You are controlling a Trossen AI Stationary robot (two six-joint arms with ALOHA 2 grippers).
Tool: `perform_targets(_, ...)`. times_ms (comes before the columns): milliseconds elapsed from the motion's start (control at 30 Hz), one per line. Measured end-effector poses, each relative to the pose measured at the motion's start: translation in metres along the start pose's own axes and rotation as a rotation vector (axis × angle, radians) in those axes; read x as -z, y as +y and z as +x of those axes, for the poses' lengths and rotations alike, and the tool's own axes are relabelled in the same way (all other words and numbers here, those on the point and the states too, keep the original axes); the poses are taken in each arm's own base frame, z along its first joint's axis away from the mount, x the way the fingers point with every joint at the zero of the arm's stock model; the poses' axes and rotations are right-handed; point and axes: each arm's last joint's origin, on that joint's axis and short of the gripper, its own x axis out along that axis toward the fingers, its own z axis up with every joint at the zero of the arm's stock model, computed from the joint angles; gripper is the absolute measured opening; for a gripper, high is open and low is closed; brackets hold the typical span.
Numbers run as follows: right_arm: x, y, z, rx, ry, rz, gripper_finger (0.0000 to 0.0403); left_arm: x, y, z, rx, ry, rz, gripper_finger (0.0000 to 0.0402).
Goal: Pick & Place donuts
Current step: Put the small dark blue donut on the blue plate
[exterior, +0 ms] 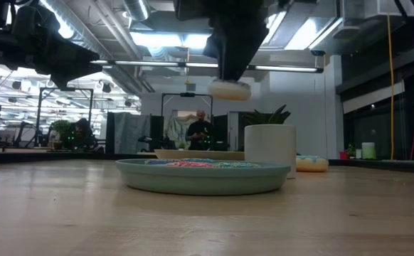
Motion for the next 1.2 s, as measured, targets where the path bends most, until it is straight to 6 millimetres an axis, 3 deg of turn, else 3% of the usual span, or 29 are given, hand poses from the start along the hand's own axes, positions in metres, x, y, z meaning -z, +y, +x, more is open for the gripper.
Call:
perform_targets(367,-0.007,0.0,0.037,0.001,0.042,-0.023,0.0053,0.0,0.0,0.0,0.001,0.0,0.0,0.0196)
perform_targets(733,0.002,-0.002,0.066,0.043,0.1,-0.026,0.0053,0.0,0.0,0.0,0.0,0.0,0.0,0.0196)
perform_targets(1200,0.006,-0.003,0.078,0.064,0.098,-0.031,0.0053,0.0,0.0,0.0,0.0,0.0,0.0,0.0196)
